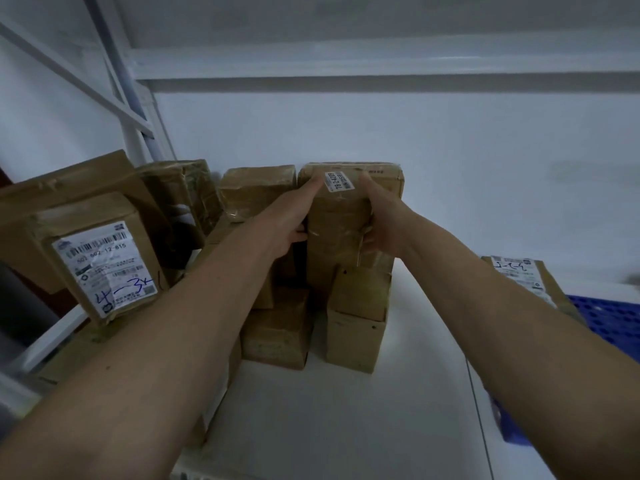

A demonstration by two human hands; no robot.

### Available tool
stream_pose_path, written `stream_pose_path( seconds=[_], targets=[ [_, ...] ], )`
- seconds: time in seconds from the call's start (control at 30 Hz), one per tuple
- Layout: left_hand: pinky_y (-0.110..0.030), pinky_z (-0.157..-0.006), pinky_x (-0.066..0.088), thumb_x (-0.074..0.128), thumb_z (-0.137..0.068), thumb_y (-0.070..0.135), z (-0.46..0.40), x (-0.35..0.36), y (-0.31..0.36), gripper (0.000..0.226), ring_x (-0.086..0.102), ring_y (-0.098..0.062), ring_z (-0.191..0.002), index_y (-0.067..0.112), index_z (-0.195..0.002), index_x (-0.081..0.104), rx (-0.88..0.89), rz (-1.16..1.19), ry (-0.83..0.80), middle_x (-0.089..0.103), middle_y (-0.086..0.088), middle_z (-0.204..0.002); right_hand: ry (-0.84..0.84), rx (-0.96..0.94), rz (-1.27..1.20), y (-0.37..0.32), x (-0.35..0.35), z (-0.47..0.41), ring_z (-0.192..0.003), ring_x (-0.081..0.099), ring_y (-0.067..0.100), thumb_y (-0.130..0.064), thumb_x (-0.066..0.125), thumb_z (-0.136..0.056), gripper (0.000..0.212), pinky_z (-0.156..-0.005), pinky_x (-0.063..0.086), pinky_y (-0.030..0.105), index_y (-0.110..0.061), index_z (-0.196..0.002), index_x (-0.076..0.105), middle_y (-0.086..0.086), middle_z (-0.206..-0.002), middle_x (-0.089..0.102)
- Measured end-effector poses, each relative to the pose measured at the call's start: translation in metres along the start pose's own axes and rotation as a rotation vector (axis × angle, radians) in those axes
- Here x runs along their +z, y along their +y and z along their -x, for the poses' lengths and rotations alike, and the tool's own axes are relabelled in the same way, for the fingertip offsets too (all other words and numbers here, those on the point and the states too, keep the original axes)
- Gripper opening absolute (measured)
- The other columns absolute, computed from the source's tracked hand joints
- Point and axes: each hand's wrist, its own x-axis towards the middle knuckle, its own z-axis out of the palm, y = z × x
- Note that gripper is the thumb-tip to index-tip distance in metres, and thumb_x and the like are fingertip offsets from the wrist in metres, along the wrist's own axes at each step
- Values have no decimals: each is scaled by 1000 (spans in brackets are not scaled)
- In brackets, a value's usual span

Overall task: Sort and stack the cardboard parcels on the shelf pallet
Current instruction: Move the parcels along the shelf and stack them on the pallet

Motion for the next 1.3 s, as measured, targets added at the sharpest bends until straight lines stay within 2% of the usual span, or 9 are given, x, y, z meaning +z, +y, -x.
stream_pose_path(
  seconds=[0.2, 0.33, 0.47, 0.67, 0.8, 0.9, 1.03, 1.2, 1.3],
  targets=[
    [-33, -80, 50, 47, -84, 70, 29, -2, 28, 37, 61, -17, -99, 36, -92, 59, 120, -61, -42, 65, 6, -97, 80, -75, -30, -27, 0, 41, -77, 67, 24, -54, 40, -95, 39, -58, 57, 35, -22, -96, 63, 6, -82, 70],
    [-36, -86, 52, 51, -83, 68, 53, -7, 46, 43, 64, -19, -99, 30, -99, 64, 227, -56, -54, 69, 3, -99, 142, -195, -2, -45, 3, 70, -88, 65, 24, -46, 35, -99, 37, -76, 56, 40, -23, -90, 62, 3, -88, 67],
    [-33, -78, 57, 51, -84, 67, 77, -9, 55, 44, 68, -16, -90, 28, -97, 66, 330, 57, -9, 72, 10, -83, 126, -368, 15, -51, 4, 100, -76, 63, 13, -29, 37, -100, 27, -63, 50, 28, -23, -90, 62, -7, -73, 70],
    [-43, -82, 57, 34, -80, 80, 105, -10, 32, 77, 72, -18, -71, 17, -111, 65, 204, 314, -34, 73, -5, -72, -14, -479, 71, -23, 0, 133, -79, 62, 12, -11, 45, -96, 32, -66, 49, 23, -17, -126, 51, 3, -97, 66],
    [-38, -72, 57, 34, -86, 74, 116, -9, 18, 66, 73, -19, -79, 20, -95, 70, 194, 352, -17, 76, -2, -78, -75, -464, 106, -5, 1, 148, -95, 58, 16, -2, 46, -91, 39, -81, 46, 31, -16, -127, 49, 7, -125, 58],
    [-33, -66, 56, 42, -92, 62, 127, -8, 8, 47, 72, -14, -75, 22, -95, 67, 222, 306, -19, 75, 3, -74, -76, -460, 130, 3, 2, 158, -96, 53, 19, -16, 50, -89, 24, -81, 42, 35, -14, -112, 50, 9, -113, 57],
    [-32, -71, 57, 51, -93, 50, 138, -6, 0, 35, 71, -14, -80, 19, -102, 67, 272, 248, -42, 74, 4, -74, -11, -464, 150, 8, 5, 169, -101, 60, 17, -59, 51, -88, 52, -84, 50, 38, -14, -113, 50, 0, -109, 60],
    [-33, -73, 57, 53, -94, 46, 150, 4, -4, 28, 72, -10, -72, 21, -96, 67, 332, 209, -70, 74, 4, -74, 223, -444, 147, 11, 13, 174, -97, 63, 16, -65, 51, -85, 61, -74, 51, 37, -15, -120, 52, 0, -109, 64],
    [-36, -77, 58, 52, -94, 43, 156, 7, -4, 26, 72, -10, -69, 21, -96, 66, 367, 200, -86, 74, 5, -71, 194, -442, 107, 13, 14, 179, -84, 61, 10, -58, 50, -88, 37, -65, 46, 31, -26, -103, 64, -11, -86, 69]
  ],
)
